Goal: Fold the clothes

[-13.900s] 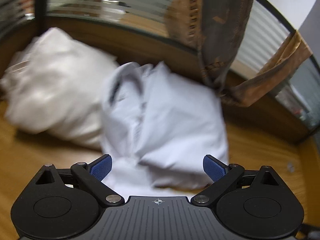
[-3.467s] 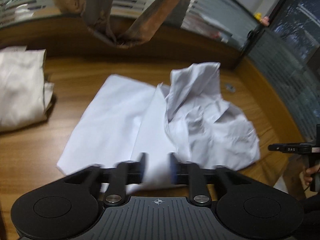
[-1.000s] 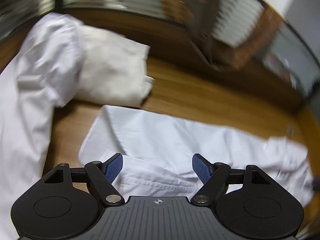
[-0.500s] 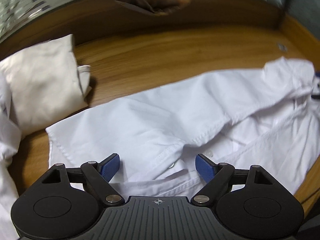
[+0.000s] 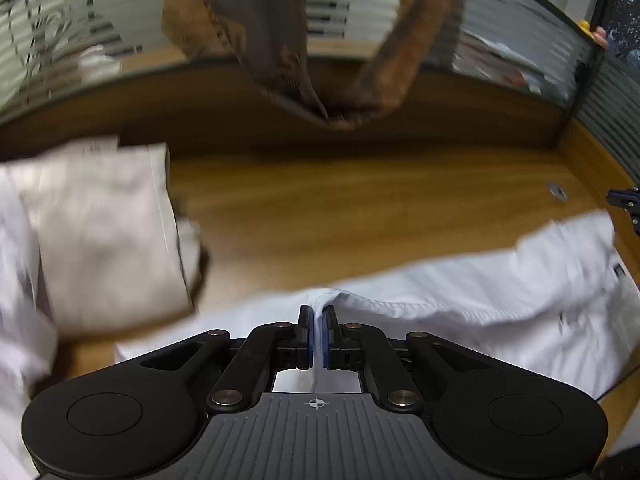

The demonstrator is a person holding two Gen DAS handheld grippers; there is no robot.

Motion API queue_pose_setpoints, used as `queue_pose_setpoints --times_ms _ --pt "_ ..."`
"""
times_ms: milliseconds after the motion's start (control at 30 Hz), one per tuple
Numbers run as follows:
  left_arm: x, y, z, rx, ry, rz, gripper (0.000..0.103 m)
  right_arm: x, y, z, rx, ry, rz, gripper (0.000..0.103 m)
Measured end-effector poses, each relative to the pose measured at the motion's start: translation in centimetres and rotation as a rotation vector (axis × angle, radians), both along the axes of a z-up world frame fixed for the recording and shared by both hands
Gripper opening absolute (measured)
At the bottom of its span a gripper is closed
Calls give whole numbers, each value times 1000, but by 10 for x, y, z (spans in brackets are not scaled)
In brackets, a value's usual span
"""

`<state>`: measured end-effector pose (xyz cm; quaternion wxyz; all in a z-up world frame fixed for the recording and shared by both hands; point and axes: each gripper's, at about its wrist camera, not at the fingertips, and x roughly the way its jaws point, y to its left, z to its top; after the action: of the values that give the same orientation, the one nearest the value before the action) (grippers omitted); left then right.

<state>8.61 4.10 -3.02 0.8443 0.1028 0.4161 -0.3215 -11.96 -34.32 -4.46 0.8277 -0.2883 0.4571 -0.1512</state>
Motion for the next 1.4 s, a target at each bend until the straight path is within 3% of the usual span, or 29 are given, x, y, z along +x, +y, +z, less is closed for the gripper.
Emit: queue_pose_setpoints --times_ms 200,233,300,467,567,600,767,867,1033,1167,1300,1400 --pt "50 -25 4 58 -58 6 5 45 -33 -1 52 53 43 4" --pt "58 -28 2 64 -56 13 6 47 -38 -1 73 66 39 9" --pt "74 -35 -6 72 -42 32 6 48 -36 0 116 94 31 34" --pt "102 -50 -29 92 -22 61 6 25 -46 1 266 138 48 50" --pt "110 -53 -40 93 -11 68 6 6 -43 7 370 150 109 81" --pt "113 -53 -42 93 -5 70 6 2 -41 6 384 162 132 83" --pt "121 -47 -53 86 26 78 6 15 -26 -24 265 253 210 82" --pt "121 -43 -55 76 44 91 7 30 -22 -41 162 273 262 71" --pt "121 -36 -56 59 69 115 9 73 -36 -62 -23 222 265 69" --pt "113 -22 -44 22 51 147 21 109 -56 -70 -126 196 186 69" --pt "101 -1 -19 -32 29 174 39 113 -70 -46 -14 161 110 69" --pt "92 17 -4 -42 34 196 45 99 -75 -27 87 152 59 70"
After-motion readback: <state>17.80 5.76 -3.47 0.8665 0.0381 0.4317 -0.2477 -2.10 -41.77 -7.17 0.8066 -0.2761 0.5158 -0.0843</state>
